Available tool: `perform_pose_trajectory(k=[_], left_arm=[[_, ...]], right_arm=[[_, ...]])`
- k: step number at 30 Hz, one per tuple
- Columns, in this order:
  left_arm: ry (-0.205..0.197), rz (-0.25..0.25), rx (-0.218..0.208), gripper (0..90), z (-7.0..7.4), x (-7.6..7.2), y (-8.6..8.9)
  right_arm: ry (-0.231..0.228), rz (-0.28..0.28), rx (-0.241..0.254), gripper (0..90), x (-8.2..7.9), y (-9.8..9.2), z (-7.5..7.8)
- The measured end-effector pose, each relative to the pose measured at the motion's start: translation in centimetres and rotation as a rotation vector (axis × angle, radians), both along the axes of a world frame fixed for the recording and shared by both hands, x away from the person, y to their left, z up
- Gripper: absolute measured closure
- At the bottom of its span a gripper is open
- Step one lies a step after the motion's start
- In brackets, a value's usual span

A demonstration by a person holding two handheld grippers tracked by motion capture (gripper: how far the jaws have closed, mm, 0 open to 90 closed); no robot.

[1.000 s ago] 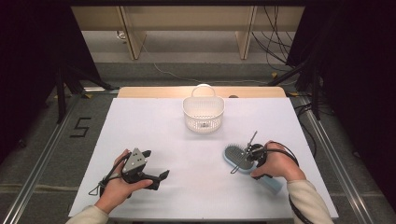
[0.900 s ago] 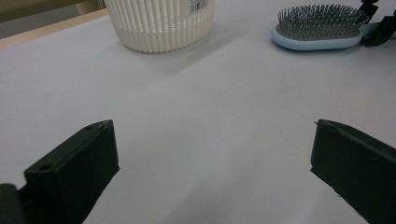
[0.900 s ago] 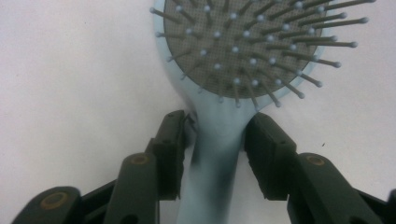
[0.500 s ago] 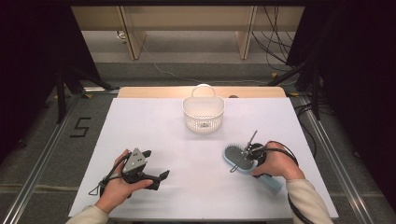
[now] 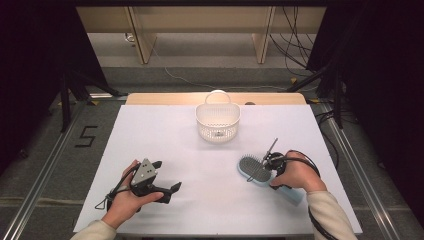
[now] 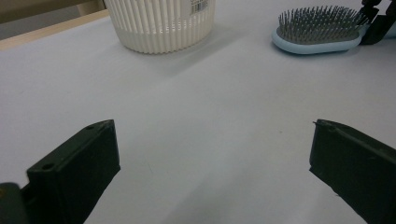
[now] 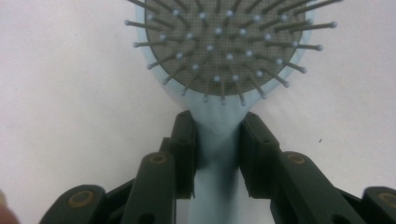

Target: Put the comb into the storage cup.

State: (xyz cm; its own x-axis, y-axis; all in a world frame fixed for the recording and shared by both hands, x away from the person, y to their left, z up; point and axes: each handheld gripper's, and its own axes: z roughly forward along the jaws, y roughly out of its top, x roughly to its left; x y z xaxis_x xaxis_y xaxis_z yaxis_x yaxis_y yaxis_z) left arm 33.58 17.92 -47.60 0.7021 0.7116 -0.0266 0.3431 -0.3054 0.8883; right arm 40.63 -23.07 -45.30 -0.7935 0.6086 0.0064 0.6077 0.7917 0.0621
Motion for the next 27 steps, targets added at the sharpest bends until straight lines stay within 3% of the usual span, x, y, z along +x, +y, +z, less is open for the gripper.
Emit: perform_pose_trajectory(k=[14,19,27], left_arm=[[0.002,-0.001,-0.002,1.2,0.0,0.02,0.04],[0.001,-0.001,-0.002,1.3,0.02,-0.01,0.05],[0.002,0.002,-0.001,1.7,0.02,0.01,0.05]], right_arm=[[-0.001,0.02,-0.003,70.4,-0.02,-0.19,0.15],[-0.017,0.008,0.023,70.4,-0.18,-0.3,0.04],[-0.016,0.003,0.014,70.4,-0.23,-0.32,0.14]])
